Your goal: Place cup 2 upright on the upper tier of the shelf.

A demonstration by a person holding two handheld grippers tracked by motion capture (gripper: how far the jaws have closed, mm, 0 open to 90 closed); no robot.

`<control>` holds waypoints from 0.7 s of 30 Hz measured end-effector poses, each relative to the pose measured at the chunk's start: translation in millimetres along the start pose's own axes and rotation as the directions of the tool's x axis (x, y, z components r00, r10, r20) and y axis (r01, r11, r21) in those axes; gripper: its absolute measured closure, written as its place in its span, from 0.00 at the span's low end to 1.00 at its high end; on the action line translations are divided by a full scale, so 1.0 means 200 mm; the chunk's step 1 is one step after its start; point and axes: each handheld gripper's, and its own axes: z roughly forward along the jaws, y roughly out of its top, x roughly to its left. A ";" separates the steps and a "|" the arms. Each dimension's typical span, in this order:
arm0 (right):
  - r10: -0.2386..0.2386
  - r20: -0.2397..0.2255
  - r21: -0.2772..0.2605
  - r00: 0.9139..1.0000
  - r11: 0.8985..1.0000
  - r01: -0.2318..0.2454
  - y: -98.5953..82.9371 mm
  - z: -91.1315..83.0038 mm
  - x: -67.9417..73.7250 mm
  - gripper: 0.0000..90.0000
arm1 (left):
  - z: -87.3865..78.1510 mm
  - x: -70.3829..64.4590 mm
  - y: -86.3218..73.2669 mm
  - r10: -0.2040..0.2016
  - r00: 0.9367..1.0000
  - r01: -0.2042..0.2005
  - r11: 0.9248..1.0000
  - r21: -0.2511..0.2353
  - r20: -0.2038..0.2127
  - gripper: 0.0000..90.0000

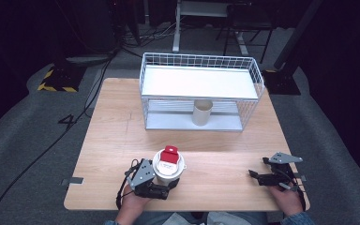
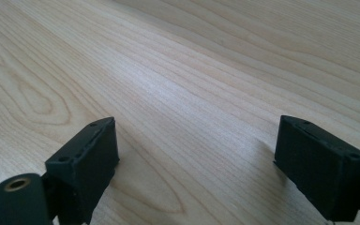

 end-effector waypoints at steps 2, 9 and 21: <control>0.000 0.000 0.000 1.000 1.000 0.000 0.00 0.00 0.00 0.15 | -0.01 0.00 0.02 -0.012 1.000 0.012 1.000 0.006 -0.001 0.11; 0.000 0.000 0.000 1.000 1.000 0.000 0.00 0.00 0.00 0.15 | -0.03 0.03 0.07 -0.051 0.999 0.051 0.999 -0.008 0.007 0.11; -0.001 0.001 -0.001 1.000 1.000 0.001 0.00 0.00 0.00 0.15 | -0.05 0.06 0.18 -0.062 0.998 0.062 0.998 0.000 -0.008 0.11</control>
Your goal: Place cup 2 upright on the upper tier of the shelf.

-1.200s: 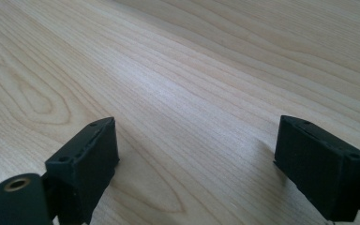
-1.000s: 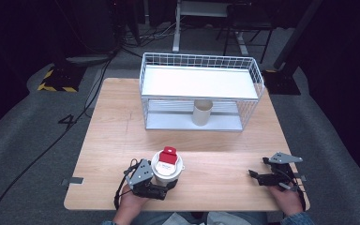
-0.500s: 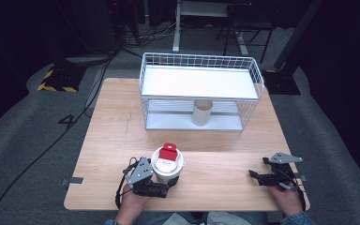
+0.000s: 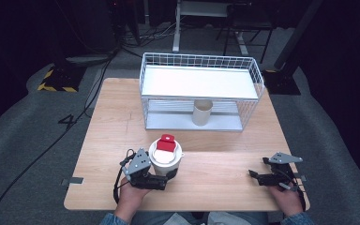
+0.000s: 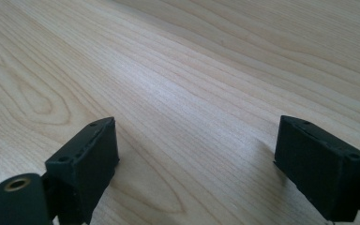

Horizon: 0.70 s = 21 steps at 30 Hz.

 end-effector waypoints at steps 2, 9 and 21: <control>-0.001 0.001 -0.001 1.000 1.000 0.001 0.00 0.00 0.00 0.15 | 0.00 0.01 0.02 0.001 1.000 -0.001 1.000 0.001 0.002 0.11; 0.024 0.030 0.007 0.999 1.000 -0.024 0.00 0.00 0.01 0.11 | 0.00 0.02 0.11 0.012 1.000 -0.012 1.000 0.008 0.008 0.11; 0.030 0.029 0.009 0.999 1.000 -0.030 0.00 0.00 0.01 0.11 | 0.00 0.03 0.29 0.031 0.999 -0.031 0.999 0.011 0.008 0.11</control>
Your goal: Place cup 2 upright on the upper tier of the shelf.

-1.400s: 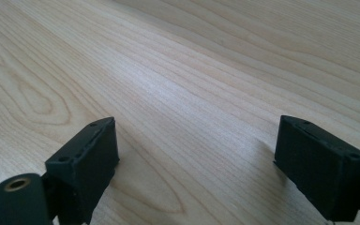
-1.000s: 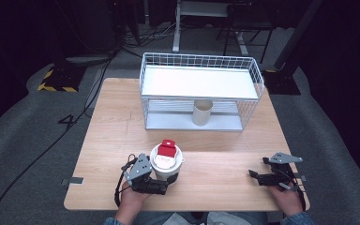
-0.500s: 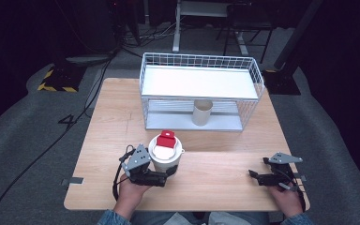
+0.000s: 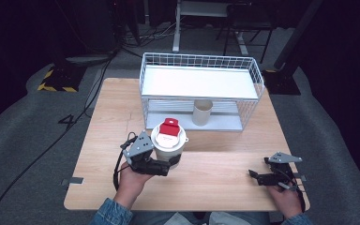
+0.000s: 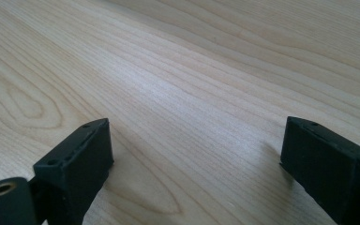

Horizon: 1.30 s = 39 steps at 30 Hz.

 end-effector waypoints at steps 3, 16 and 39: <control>0.000 0.000 0.001 1.000 1.000 0.000 0.00 0.00 0.00 0.11 | 0.00 0.01 0.05 0.008 1.000 -0.008 1.000 -0.002 0.000 0.11; 0.000 0.000 0.000 1.000 1.000 0.000 0.00 0.00 0.00 0.11 | 0.02 0.03 0.27 0.021 1.000 -0.021 1.000 -0.006 -0.014 0.11; 0.000 0.000 0.000 1.000 1.000 0.000 0.00 0.00 0.00 0.11 | 0.13 0.14 0.52 0.019 0.998 -0.019 1.000 -0.009 -0.056 0.11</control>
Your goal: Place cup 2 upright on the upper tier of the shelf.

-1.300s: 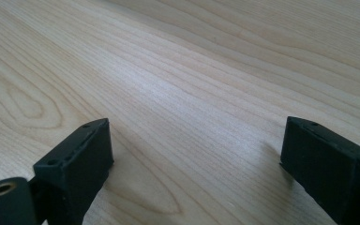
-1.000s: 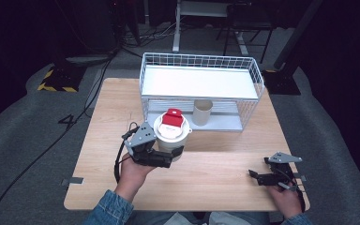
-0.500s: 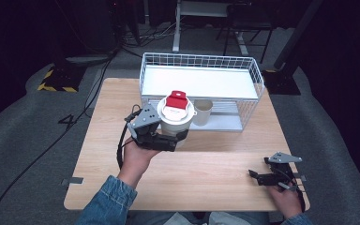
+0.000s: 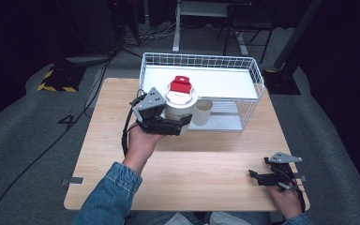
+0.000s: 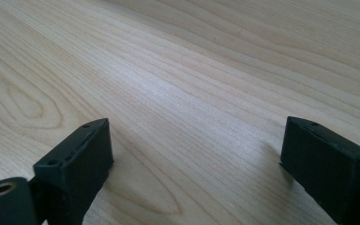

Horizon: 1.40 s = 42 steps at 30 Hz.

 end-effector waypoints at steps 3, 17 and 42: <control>0.000 0.000 0.000 1.000 1.000 0.000 0.00 0.00 0.00 0.11 | 0.01 0.01 0.03 0.006 1.000 -0.006 1.000 -0.003 -0.005 0.11; -0.002 -0.001 0.000 1.000 1.000 0.002 0.00 0.00 0.00 0.11 | 0.10 0.10 0.17 -0.001 1.000 0.000 0.999 -0.036 -0.021 0.11; -0.001 -0.003 -0.001 1.000 1.000 0.001 0.00 0.00 0.00 0.11 | 0.32 0.22 0.34 -0.038 0.996 0.032 0.997 -0.069 -0.087 0.10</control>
